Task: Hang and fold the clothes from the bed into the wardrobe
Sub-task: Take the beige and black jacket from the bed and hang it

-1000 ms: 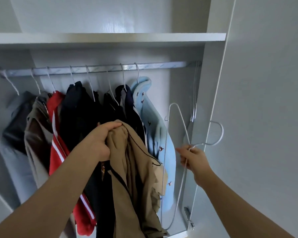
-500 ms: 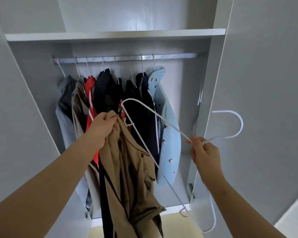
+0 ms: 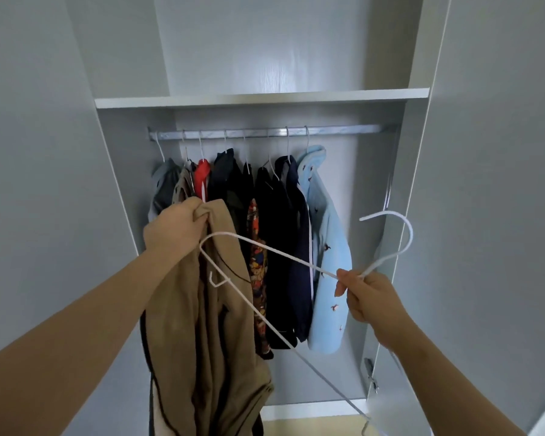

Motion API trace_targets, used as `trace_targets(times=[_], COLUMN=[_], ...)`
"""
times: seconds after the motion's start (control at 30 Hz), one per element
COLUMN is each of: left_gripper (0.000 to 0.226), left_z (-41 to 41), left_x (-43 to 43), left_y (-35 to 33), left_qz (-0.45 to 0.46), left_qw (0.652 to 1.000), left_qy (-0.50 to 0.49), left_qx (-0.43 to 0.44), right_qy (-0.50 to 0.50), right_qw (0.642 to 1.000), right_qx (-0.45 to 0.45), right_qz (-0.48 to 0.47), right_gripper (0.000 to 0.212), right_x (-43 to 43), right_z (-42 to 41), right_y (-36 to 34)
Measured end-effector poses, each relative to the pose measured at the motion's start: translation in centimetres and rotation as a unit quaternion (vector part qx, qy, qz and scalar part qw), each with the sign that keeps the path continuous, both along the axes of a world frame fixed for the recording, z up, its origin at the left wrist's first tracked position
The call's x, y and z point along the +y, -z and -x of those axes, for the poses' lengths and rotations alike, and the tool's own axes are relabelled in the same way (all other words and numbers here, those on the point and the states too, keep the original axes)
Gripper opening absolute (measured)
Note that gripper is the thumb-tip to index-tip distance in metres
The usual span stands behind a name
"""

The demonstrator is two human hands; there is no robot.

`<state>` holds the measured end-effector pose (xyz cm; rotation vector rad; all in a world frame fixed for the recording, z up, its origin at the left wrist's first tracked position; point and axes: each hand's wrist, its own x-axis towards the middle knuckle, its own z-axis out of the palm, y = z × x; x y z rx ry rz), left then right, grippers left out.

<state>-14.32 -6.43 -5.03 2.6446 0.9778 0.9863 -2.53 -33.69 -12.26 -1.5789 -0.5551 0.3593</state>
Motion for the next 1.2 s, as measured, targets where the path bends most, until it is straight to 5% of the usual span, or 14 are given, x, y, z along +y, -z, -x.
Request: trace_targets(times=[0.2,0.37,0.53,0.57,0.63,0.67,0.73,0.87,1.0,1.2], left_gripper=[0.015,0.013,0.017,0.015,0.007,0.013,0.026,0.030,0.015,0.030], left_z=[-0.6,-0.2,1.2,1.5,1.7,1.5,0.8,-1.1,-3.2,-6.0], left_x=[-4.8,-9.7,-9.9,-9.7,-9.0,-8.9,-9.1,-9.4,-10.3,-11.4], left_y=[-0.6,-0.9,-1.2,-1.0,-0.6,-0.3,0.0,-0.5,-0.7,-0.4], left_qz=[-0.018,0.157,0.267,0.229,-0.032,-0.180,-0.314,-0.336,-0.321,-0.093], left_qw=[0.988,0.934,0.878,0.892,0.939,0.935,0.908,0.882,0.885,0.948], left_qy=[0.156,0.310,0.394,0.391,0.340,0.303,0.269,0.321,0.333,0.303], left_qx=[0.001,-0.088,-0.054,-0.021,0.035,0.048,0.074,0.075,0.059,-0.042], right_qy=[-0.001,0.049,0.095,0.093,0.053,0.024,-0.014,-0.031,0.099,0.334], right_qw=[0.996,0.998,0.991,0.989,0.988,0.987,0.988,0.985,0.970,0.879], right_qx=[-0.056,-0.040,-0.045,-0.043,-0.051,-0.062,-0.089,-0.121,-0.203,-0.321], right_qz=[0.065,0.020,-0.086,-0.107,-0.139,-0.146,-0.128,-0.120,-0.093,-0.113], right_gripper=[0.041,0.040,0.034,0.035,0.042,0.049,0.056,0.049,0.029,0.011], right_x=[3.2,5.7,5.4,5.1,4.5,4.3,3.9,2.8,1.7,-0.3], right_z=[2.1,3.0,2.4,2.1,1.7,1.6,1.3,0.6,-0.4,-0.9], right_y=[0.0,0.5,-1.3,-1.7,-2.6,-3.0,-3.9,-5.1,-5.1,-4.0])
